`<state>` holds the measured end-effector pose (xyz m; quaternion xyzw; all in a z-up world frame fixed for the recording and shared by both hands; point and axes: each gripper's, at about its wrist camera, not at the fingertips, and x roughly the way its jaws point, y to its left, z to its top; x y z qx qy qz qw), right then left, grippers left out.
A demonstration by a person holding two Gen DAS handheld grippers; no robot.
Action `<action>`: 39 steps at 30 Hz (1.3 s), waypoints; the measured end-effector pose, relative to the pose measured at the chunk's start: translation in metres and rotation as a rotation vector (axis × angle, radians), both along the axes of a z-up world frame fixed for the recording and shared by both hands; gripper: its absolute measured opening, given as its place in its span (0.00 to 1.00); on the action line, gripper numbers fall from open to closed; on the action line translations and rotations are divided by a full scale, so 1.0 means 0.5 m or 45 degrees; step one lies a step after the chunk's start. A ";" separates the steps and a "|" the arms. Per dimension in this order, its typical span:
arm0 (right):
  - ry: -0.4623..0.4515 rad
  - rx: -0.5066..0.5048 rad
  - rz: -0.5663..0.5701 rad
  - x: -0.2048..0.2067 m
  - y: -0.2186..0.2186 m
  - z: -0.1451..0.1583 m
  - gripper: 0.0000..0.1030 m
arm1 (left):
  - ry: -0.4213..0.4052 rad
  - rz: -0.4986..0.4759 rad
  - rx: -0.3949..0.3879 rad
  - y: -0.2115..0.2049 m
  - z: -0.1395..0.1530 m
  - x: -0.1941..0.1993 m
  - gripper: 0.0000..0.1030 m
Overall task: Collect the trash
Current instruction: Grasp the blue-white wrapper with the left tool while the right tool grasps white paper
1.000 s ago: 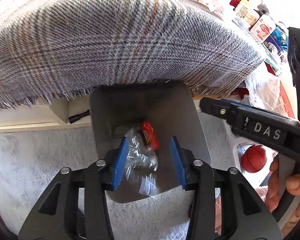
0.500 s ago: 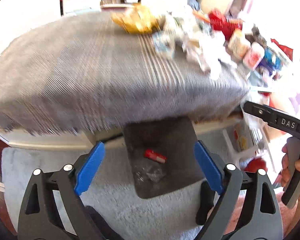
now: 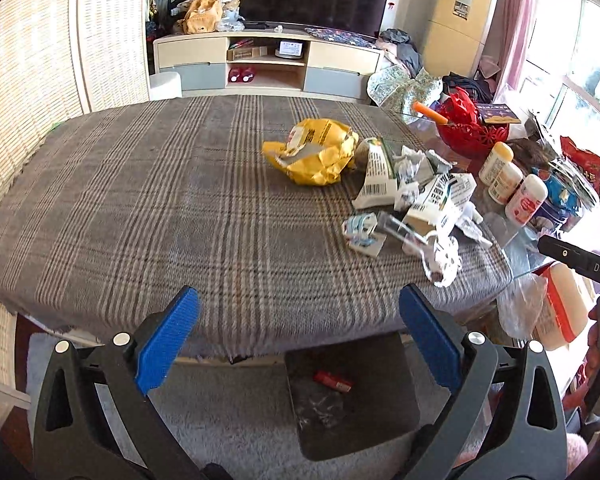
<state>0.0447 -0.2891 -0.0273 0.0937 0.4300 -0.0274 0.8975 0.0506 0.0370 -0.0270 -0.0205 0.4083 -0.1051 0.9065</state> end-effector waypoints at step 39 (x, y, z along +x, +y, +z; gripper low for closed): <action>0.216 0.106 0.036 0.185 -0.042 -0.142 0.44 | 0.234 -0.130 0.038 -0.151 -0.126 0.224 0.60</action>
